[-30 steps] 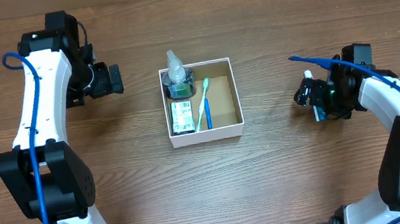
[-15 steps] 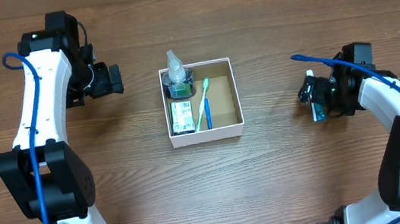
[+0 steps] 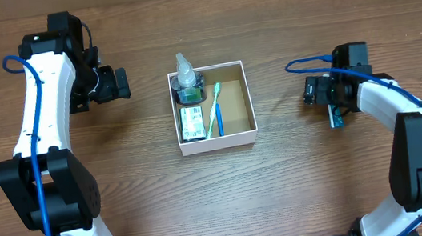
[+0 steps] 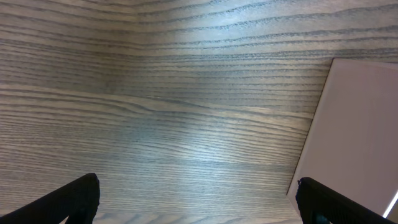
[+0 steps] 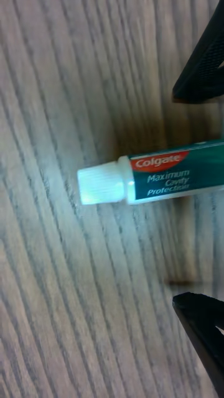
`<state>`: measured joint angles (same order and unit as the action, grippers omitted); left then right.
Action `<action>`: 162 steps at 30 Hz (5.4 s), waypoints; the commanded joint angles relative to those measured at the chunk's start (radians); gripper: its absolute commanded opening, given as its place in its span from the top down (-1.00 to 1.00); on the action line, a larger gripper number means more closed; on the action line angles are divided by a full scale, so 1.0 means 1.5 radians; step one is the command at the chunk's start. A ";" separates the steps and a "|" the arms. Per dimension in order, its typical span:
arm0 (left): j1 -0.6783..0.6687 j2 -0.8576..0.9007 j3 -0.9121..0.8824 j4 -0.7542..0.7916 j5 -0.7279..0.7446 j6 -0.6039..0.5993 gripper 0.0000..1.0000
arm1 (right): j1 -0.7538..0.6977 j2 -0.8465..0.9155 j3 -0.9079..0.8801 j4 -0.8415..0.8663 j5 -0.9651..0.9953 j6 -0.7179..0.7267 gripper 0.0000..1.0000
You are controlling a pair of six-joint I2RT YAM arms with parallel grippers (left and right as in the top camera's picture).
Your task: Pack container
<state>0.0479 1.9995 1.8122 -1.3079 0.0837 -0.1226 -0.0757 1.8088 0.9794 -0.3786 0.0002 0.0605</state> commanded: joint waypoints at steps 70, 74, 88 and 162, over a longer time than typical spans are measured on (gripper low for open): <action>0.002 -0.012 -0.002 0.003 0.012 0.015 -1.00 | 0.440 -0.173 0.100 -0.029 -0.001 0.227 0.73; 0.002 -0.012 -0.002 0.003 0.012 0.015 -1.00 | 0.443 -0.152 0.100 -0.012 0.007 0.227 0.72; -0.002 -0.012 -0.002 0.003 0.012 0.015 -1.00 | 0.443 -0.150 0.100 0.014 0.046 0.224 0.71; -0.002 -0.012 -0.002 0.003 0.012 0.015 -1.00 | 0.202 -0.407 0.098 -0.207 0.134 0.189 -1.00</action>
<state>0.0475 1.9995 1.8122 -1.3079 0.0837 -0.1226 0.2298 1.2118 1.1107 -0.6926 0.1905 0.3500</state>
